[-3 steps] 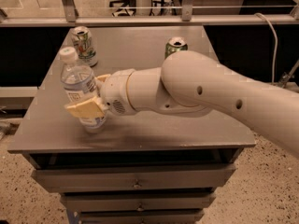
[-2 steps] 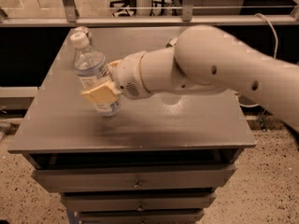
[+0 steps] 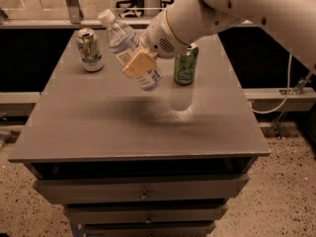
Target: Knock blue plastic bottle over
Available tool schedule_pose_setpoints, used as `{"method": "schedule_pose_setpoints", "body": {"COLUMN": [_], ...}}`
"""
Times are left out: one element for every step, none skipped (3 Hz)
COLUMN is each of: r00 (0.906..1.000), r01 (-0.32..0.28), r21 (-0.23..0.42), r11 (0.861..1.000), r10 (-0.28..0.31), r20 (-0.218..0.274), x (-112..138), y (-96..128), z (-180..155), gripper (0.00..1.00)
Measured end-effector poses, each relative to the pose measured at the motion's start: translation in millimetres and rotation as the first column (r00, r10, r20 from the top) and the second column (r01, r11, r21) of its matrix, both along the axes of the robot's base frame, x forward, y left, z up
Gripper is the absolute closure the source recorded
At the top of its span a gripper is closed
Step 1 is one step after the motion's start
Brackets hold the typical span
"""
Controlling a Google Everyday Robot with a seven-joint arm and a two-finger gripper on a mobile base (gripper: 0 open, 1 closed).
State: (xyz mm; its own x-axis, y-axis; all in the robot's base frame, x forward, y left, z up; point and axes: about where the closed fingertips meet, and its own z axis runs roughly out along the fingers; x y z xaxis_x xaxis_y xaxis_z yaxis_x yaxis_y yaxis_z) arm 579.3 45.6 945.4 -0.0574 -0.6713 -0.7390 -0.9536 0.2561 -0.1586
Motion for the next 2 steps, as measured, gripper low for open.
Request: {"method": "schedule_pose_setpoints", "body": {"r00": [0.9893, 0.9513], "r01": [-0.135, -0.292], "r21": [-0.259, -0.439], "r11": [0.957, 0.85], "r10": [0.115, 0.21], "r20": [-0.09, -0.226], "x": [-0.6, -33.7], "y": [-9.8, -11.5], "z": [-40.3, -78.5], "gripper": [1.0, 0.99]}}
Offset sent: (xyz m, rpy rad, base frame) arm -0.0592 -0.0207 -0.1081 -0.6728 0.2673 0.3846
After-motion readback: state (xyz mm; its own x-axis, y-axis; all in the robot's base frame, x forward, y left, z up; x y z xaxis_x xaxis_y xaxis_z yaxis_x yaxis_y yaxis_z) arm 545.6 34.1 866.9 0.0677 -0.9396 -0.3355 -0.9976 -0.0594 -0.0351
